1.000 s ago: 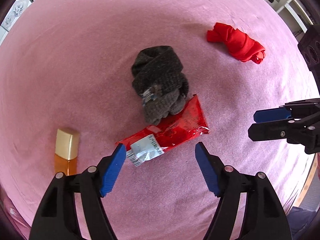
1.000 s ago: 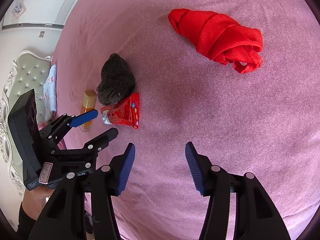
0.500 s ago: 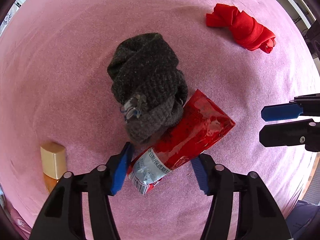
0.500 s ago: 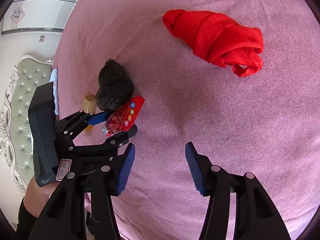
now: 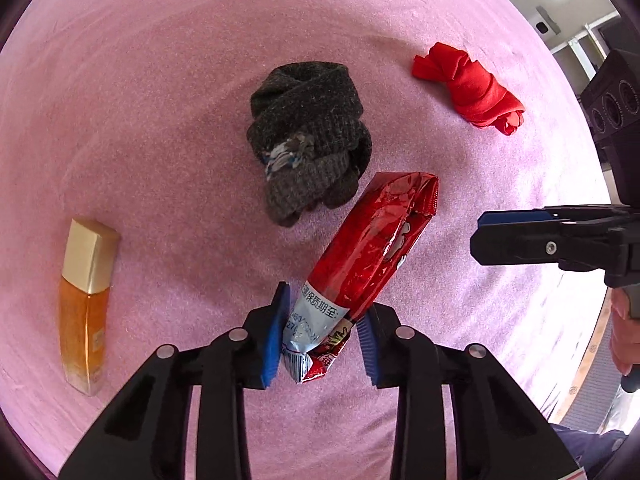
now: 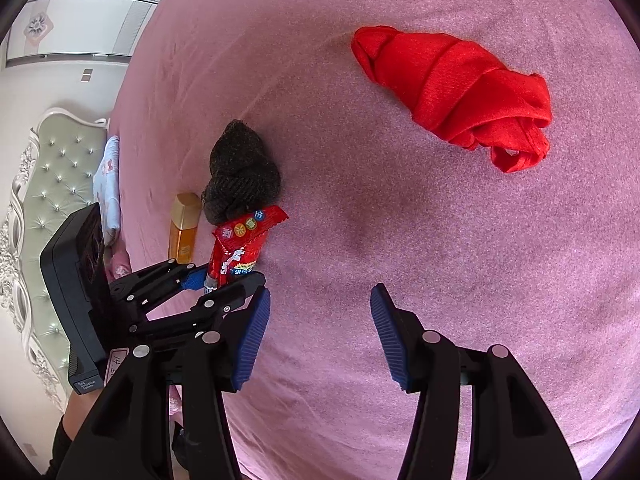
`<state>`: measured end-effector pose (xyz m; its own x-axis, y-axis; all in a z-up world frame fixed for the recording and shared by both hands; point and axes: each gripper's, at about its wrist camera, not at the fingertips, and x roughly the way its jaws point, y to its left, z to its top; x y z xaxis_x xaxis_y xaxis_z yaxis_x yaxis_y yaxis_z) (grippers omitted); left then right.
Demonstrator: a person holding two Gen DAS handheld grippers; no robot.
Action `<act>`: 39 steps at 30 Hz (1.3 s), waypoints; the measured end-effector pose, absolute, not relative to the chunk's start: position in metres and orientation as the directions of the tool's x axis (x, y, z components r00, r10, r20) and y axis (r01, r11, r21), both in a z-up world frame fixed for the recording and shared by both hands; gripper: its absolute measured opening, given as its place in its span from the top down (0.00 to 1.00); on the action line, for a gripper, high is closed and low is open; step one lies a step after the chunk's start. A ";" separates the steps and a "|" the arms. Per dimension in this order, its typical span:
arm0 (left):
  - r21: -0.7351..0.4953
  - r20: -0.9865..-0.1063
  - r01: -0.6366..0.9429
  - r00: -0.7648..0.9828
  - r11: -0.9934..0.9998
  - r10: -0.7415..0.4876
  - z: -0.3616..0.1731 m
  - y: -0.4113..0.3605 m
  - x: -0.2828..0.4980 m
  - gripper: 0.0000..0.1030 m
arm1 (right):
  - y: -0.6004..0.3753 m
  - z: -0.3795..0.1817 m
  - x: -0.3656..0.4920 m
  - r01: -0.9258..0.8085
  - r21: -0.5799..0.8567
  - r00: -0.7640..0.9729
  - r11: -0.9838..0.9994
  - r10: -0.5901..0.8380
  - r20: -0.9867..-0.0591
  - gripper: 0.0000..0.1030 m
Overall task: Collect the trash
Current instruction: 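Grasp the red tube with the left gripper and lift it, then grasp the black sock with the right gripper while the left holds the red wrapper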
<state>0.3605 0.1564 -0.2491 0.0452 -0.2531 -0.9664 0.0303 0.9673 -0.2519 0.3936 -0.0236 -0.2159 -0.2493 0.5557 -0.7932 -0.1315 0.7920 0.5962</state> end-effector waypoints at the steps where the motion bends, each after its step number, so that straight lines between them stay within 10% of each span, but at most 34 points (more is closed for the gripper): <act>1: -0.278 -0.959 0.006 0.057 0.961 -0.278 -0.247 0.160 0.357 0.68 | -0.022 -0.216 0.394 -0.133 0.597 -0.250 0.791 0.556 -0.793 0.50; 12: -0.576 -0.816 -0.341 0.303 0.743 -0.493 -0.240 0.228 0.316 0.68 | 0.027 -0.206 0.415 -0.214 0.605 -0.244 0.767 0.558 -0.793 0.50; 39: -0.536 -0.841 -0.610 0.326 0.584 -0.431 -0.238 0.175 0.232 0.68 | -0.046 -0.203 0.343 -0.156 0.593 -0.263 0.790 0.545 -0.796 0.72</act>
